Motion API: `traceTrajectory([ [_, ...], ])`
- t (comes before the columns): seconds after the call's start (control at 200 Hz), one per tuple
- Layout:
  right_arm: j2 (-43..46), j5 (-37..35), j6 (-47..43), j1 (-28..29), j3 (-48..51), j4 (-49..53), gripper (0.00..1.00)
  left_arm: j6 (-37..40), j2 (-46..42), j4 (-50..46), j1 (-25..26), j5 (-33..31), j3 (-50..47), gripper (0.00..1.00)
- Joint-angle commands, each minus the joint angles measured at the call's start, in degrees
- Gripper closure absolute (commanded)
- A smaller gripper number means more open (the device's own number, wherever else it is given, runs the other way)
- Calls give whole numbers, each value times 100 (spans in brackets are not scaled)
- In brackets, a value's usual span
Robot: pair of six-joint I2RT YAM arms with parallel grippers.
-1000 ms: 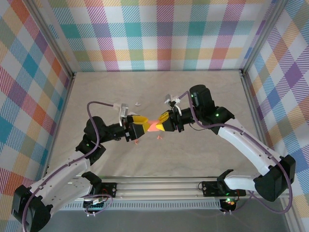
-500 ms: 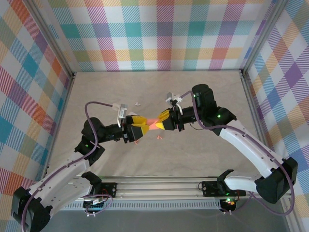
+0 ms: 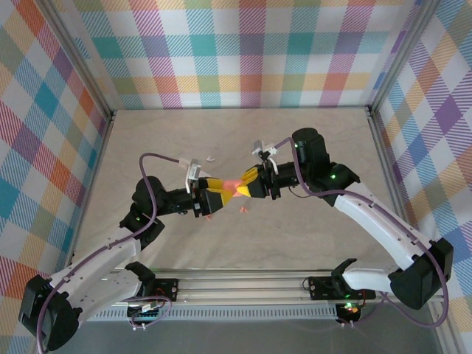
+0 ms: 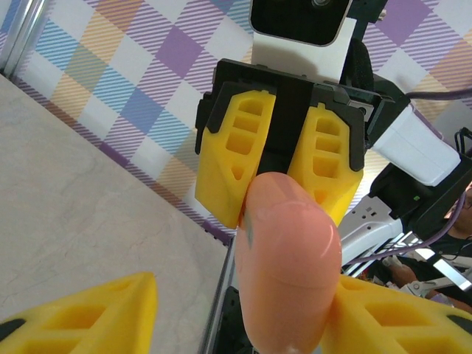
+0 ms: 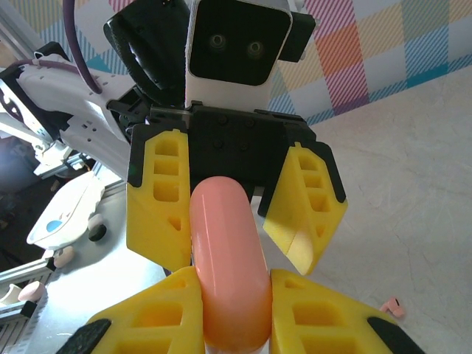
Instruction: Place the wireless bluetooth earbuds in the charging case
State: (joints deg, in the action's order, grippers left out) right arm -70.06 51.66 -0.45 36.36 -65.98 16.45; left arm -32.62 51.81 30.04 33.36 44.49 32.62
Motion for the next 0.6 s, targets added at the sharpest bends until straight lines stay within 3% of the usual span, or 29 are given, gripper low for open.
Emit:
traceTrajectory([
  [0.0, -25, 210, -16, 29, 21, -129, 89, 116, 12, 168, 55, 18, 139, 50],
  [0.215, -43, 210, 49, 29, 40, -150, 86, 246, -22, -5, 70, -125, 160, 71],
  [0.4, -25, -300, 168, 29, 2, -96, 60, 633, -246, -482, 78, -201, 144, 91],
  [0.595, -173, -1145, -86, 29, -202, 401, 57, 1219, -855, -904, 91, -381, -52, 100],
])
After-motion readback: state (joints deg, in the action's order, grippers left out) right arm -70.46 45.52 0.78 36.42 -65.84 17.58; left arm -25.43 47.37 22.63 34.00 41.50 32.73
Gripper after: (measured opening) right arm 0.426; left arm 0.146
